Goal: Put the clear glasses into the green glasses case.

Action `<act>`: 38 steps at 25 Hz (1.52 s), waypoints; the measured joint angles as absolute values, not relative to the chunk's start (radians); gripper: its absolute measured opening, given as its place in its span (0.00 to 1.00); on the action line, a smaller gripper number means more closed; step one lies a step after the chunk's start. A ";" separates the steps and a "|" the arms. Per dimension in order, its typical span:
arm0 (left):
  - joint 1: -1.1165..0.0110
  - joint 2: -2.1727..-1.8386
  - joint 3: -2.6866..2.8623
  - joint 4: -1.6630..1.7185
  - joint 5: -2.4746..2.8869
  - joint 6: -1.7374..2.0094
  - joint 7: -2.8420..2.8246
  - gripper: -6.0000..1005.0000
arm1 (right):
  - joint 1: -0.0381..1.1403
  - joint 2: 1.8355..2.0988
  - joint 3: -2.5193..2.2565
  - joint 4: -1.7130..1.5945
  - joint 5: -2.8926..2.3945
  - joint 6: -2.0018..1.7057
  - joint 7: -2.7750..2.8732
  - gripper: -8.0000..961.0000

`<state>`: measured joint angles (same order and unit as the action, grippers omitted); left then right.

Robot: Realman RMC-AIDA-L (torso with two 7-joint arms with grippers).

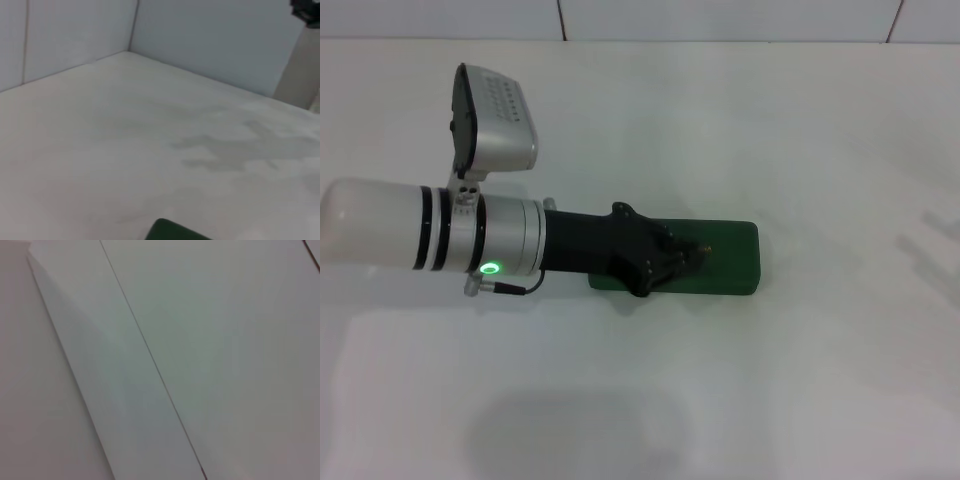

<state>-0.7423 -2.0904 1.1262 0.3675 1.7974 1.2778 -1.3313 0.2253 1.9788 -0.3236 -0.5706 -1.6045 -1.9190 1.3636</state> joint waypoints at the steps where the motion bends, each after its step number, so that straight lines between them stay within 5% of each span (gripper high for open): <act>1: -0.739 -2.090 1.126 0.371 1.796 1.287 -1.330 0.16 | 0.225 1.979 -0.324 -0.571 -1.605 -1.918 1.364 0.58; 8: -0.662 -2.086 1.114 0.509 1.760 1.416 -1.339 0.16 | 0.234 1.978 -0.324 -0.572 -1.653 -1.917 1.364 0.58; 13: -0.617 -2.042 1.093 0.583 1.725 1.600 -1.356 0.16 | 0.264 1.979 -0.396 -0.586 -1.745 -1.960 1.291 0.58; 17: -0.568 -2.017 1.004 0.590 1.679 1.870 -1.282 0.16 | 0.299 2.006 -0.534 -0.590 -1.748 -2.039 1.177 0.58; 25: -0.424 -1.988 0.897 0.622 1.555 2.001 -1.280 0.50 | 0.406 2.026 -0.805 -0.566 -1.732 -1.929 1.160 0.64; 31: -0.394 -1.955 0.892 0.618 1.589 1.997 -1.287 0.63 | 0.486 2.027 -0.879 -0.519 -1.647 -1.872 1.159 0.79; 38: -0.393 -1.953 0.891 0.618 1.612 1.989 -1.287 0.81 | 0.524 2.028 -0.942 -0.507 -1.574 -1.861 1.159 0.92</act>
